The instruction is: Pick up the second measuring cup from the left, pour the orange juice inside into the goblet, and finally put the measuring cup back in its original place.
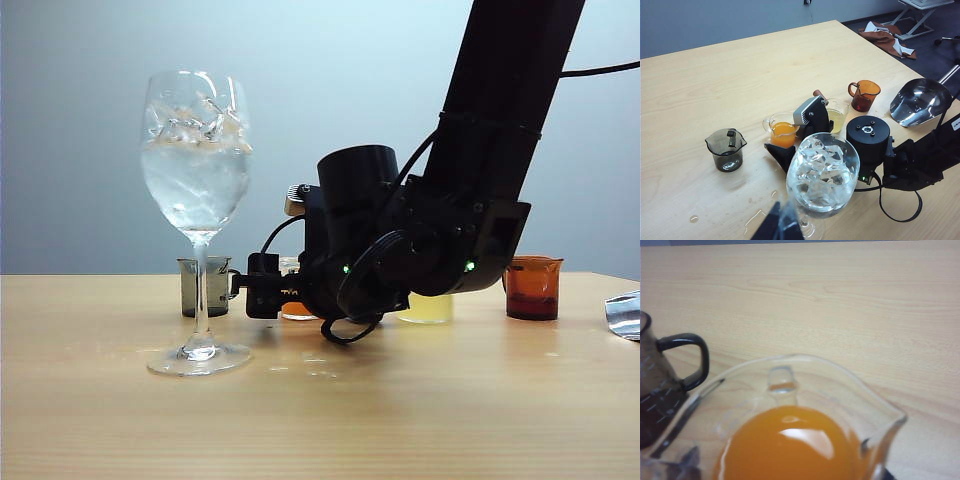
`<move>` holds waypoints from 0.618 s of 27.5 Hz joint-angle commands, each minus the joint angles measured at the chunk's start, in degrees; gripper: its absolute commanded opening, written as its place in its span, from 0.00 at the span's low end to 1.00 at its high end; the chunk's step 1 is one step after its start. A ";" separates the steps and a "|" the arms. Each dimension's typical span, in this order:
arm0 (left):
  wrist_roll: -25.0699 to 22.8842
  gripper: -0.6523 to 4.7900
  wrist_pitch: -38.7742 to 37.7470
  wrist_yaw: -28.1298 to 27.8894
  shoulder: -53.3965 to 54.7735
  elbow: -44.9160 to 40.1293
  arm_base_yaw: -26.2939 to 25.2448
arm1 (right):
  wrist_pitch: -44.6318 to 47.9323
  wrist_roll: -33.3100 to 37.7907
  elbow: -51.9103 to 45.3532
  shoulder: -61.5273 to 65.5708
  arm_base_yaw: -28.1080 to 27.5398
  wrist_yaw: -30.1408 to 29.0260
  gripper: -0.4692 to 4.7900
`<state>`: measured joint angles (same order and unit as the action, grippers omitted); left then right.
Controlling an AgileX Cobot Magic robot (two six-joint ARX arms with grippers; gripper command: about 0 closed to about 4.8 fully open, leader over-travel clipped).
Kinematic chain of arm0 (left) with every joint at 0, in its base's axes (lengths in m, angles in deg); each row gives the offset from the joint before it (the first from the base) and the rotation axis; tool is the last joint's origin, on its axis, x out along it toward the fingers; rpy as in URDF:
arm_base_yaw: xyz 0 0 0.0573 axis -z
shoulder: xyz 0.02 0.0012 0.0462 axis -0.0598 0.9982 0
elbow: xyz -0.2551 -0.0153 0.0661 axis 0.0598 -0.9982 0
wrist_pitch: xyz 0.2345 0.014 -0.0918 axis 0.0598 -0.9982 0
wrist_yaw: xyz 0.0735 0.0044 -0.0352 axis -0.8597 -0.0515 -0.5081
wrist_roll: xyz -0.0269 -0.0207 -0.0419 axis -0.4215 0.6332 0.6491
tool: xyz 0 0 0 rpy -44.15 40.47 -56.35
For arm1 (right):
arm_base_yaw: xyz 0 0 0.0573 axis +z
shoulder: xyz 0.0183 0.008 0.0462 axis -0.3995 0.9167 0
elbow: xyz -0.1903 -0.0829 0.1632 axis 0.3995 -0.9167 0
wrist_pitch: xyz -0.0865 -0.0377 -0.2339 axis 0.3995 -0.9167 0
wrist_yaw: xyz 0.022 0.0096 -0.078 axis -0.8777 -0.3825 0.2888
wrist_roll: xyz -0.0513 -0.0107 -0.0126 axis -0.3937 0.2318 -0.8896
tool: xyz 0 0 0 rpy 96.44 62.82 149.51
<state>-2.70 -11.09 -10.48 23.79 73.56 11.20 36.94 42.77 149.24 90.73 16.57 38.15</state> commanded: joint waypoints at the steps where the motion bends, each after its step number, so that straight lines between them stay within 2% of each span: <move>1: -0.24 0.11 0.42 0.15 -0.07 0.39 0.02 | -0.37 0.26 -0.02 0.31 -0.98 -2.23 0.82; 3: -0.24 0.11 0.59 0.13 -0.07 0.39 0.02 | -0.39 0.26 -0.02 0.31 -1.66 -3.85 0.76; 7: -0.22 0.11 1.81 0.13 -0.07 0.39 0.00 | -0.42 -1.05 -0.04 0.31 -2.10 -7.78 0.77; 15: -0.22 0.11 1.86 0.13 -0.07 0.39 0.00 | -0.39 -1.51 -0.07 0.31 -2.08 -9.73 0.76; 16: -0.22 0.11 1.86 0.11 -0.07 0.39 0.00 | -0.42 -1.51 -0.07 0.31 -2.08 -10.54 0.67; 17: -0.22 0.11 1.88 0.13 -0.07 0.39 0.00 | -0.42 -1.51 -0.07 0.31 -2.08 -10.62 0.63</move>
<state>-2.70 -10.12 -10.48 23.79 73.56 11.20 37.31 40.89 149.26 90.79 14.37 28.75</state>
